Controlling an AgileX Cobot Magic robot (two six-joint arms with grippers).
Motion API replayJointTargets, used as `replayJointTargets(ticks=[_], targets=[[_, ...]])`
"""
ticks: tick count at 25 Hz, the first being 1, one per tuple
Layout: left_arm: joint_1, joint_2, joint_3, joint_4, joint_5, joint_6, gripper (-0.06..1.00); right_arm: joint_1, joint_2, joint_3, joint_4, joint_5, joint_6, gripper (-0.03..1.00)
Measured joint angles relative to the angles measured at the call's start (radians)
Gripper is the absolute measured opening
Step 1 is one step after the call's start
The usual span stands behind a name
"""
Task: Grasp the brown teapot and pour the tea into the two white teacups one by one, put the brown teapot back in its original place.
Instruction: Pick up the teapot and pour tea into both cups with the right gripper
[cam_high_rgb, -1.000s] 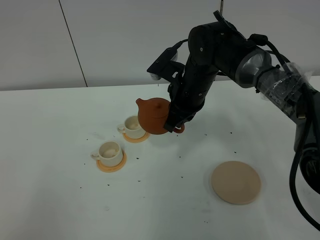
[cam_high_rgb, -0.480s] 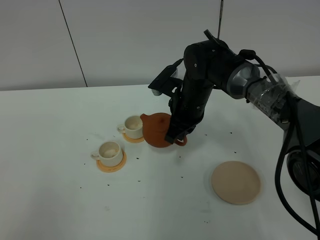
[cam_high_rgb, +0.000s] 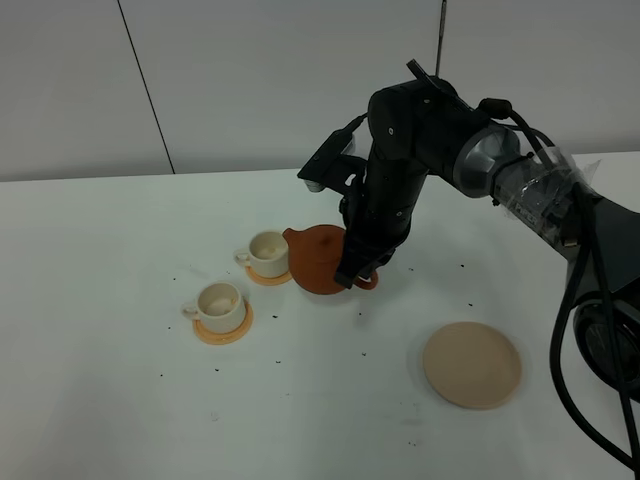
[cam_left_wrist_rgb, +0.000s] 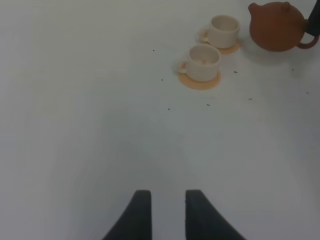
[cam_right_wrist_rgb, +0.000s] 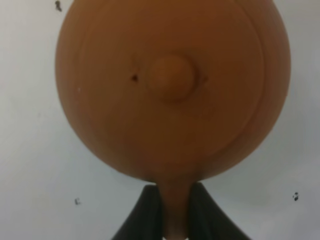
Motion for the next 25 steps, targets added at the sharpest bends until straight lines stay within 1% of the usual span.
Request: replayJointTargets(ticks=[9,15,25], targets=[[0.0,0.0,0.0,0.0,0.0,0.0,0.24,0.0,0.0,-0.006,0.001,0.001,-0.04,0.1],[0.0,0.0,0.0,0.0,0.0,0.0,0.24,0.0,0.0,-0.059,0.001,0.003,-0.045,0.1],[0.0,0.0,0.0,0.0,0.0,0.0,0.24,0.0,0.0,-0.062,0.002,0.004,-0.046,0.1]])
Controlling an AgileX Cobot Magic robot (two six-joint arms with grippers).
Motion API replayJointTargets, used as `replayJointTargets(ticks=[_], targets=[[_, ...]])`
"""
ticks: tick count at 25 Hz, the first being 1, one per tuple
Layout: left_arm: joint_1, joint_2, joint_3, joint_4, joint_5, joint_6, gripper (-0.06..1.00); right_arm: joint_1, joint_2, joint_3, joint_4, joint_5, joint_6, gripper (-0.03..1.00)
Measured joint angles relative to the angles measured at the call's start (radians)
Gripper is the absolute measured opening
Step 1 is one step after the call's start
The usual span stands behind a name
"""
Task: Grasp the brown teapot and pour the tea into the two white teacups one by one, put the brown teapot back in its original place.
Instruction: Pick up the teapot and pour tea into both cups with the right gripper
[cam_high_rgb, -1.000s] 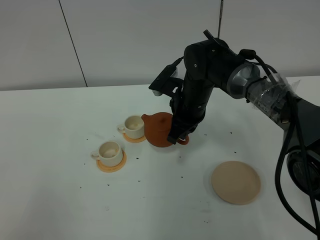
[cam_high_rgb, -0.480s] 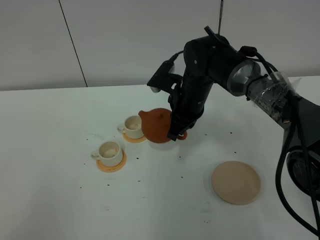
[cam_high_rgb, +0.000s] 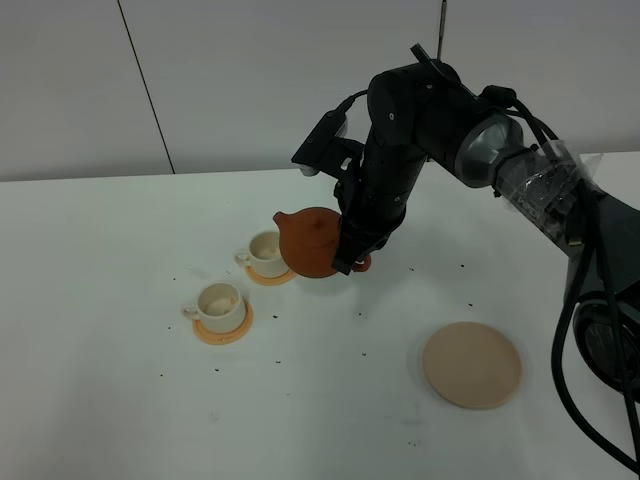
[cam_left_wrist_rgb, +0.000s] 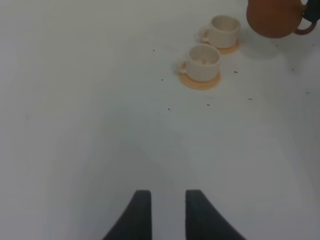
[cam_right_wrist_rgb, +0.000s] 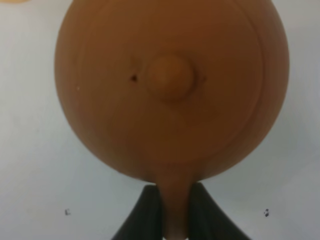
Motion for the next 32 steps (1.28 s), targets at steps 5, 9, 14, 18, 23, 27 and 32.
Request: replayJointTargets(ticks=[5,9,14,18,23,27,32], targets=[[0.0,0.0,0.0,0.0,0.0,0.0,0.24,0.0,0.0,0.0,0.0,0.0,0.0,0.1],[0.0,0.0,0.0,0.0,0.0,0.0,0.24,0.0,0.0,0.0,-0.001,-0.001,0.0,0.1],[0.0,0.0,0.0,0.0,0.0,0.0,0.24,0.0,0.0,0.0,0.0,0.0,-0.05,0.1],[0.0,0.0,0.0,0.0,0.0,0.0,0.24,0.0,0.0,0.0,0.0,0.0,-0.137,0.1],[0.0,0.0,0.0,0.0,0.0,0.0,0.24,0.0,0.0,0.0,0.0,0.0,-0.198,0.1],[0.0,0.0,0.0,0.0,0.0,0.0,0.24,0.0,0.0,0.0,-0.002,-0.024,-0.222,0.1],[0.0,0.0,0.0,0.0,0.0,0.0,0.24,0.007,0.0,0.0,-0.055,-0.09,-0.231,0.1]])
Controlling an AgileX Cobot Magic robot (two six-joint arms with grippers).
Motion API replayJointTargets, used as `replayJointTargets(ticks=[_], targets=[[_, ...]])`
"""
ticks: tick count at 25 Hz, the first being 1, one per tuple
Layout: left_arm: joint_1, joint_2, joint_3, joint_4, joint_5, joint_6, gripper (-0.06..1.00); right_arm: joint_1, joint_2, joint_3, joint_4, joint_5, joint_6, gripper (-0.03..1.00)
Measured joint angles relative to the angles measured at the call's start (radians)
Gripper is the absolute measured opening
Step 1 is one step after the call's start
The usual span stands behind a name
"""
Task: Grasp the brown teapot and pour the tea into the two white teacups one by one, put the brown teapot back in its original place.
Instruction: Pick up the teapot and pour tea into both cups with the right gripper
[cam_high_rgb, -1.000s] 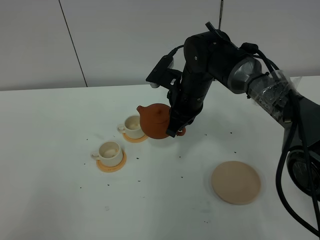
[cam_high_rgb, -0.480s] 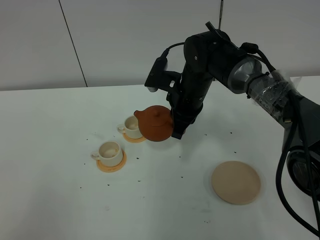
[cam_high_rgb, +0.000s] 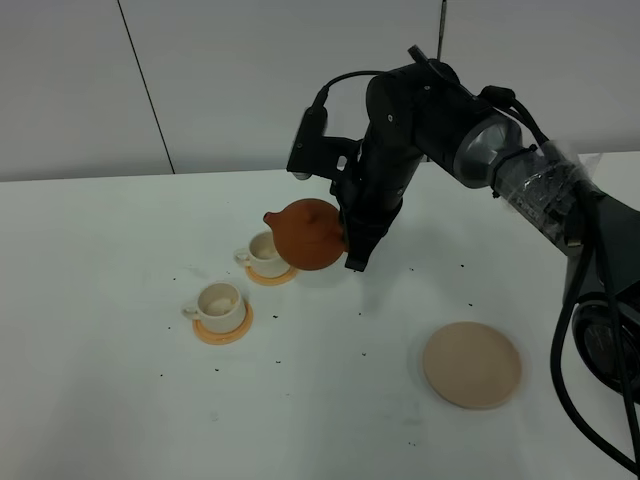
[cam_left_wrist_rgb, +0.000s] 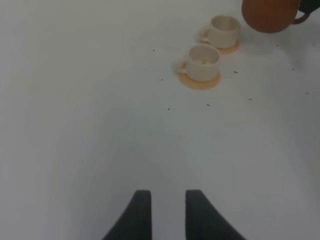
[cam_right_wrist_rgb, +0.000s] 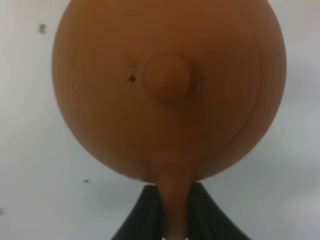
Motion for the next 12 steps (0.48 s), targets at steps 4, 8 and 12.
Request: replayJointTargets(ticks=[4,8,12], targets=[[0.0,0.0,0.0,0.0,0.0,0.0,0.24,0.018,0.0,0.0,-0.074,-0.043,0.016,0.1],[0.0,0.0,0.0,0.0,0.0,0.0,0.24,0.039,0.0,0.0,-0.153,-0.078,0.04,0.1],[0.0,0.0,0.0,0.0,0.0,0.0,0.24,0.058,0.0,0.0,-0.203,-0.106,0.049,0.1]])
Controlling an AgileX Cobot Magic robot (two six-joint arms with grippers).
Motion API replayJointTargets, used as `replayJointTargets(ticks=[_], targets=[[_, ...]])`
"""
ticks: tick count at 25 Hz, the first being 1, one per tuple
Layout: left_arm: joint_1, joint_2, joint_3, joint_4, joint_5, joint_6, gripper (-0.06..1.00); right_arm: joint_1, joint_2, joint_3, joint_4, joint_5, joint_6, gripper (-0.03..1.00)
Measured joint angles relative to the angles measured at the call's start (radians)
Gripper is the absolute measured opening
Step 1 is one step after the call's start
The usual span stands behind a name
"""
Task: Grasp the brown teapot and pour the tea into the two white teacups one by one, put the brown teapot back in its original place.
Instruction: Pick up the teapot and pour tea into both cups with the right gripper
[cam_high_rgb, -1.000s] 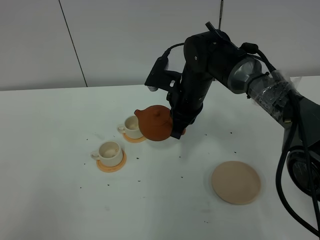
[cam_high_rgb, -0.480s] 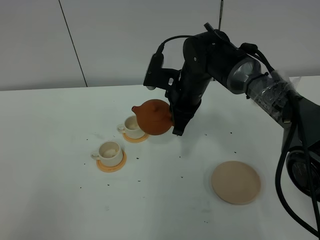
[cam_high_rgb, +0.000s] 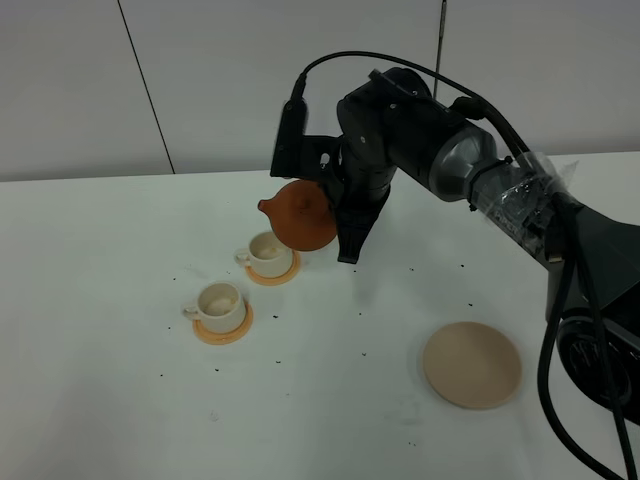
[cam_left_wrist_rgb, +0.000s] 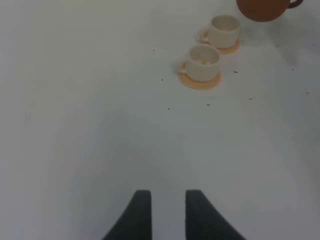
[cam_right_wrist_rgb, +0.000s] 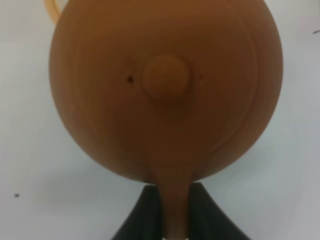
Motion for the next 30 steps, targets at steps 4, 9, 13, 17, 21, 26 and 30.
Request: replayJointTargets(ticks=[4,9,13,17,21,26,30], targets=[[0.0,0.0,0.0,0.0,0.0,0.0,0.24,0.007,0.0,0.0,-0.035,-0.006,0.003,0.1],[0.0,0.0,0.0,0.0,0.0,0.0,0.24,0.006,0.0,0.0,-0.109,-0.003,0.003,0.1],[0.0,0.0,0.0,0.0,0.0,0.0,0.24,0.006,0.0,0.0,-0.157,-0.004,0.004,0.1],[0.0,0.0,0.0,0.0,0.0,0.0,0.24,0.006,0.0,0.0,-0.163,-0.008,0.007,0.1],[0.0,0.0,0.0,0.0,0.0,0.0,0.24,0.006,0.0,0.0,-0.169,-0.013,0.009,0.1],[0.0,0.0,0.0,0.0,0.0,0.0,0.24,0.018,0.0,0.0,-0.21,-0.017,0.011,0.1],[0.0,0.0,0.0,0.0,0.0,0.0,0.24,0.05,0.0,0.0,-0.284,-0.019,0.011,0.1]])
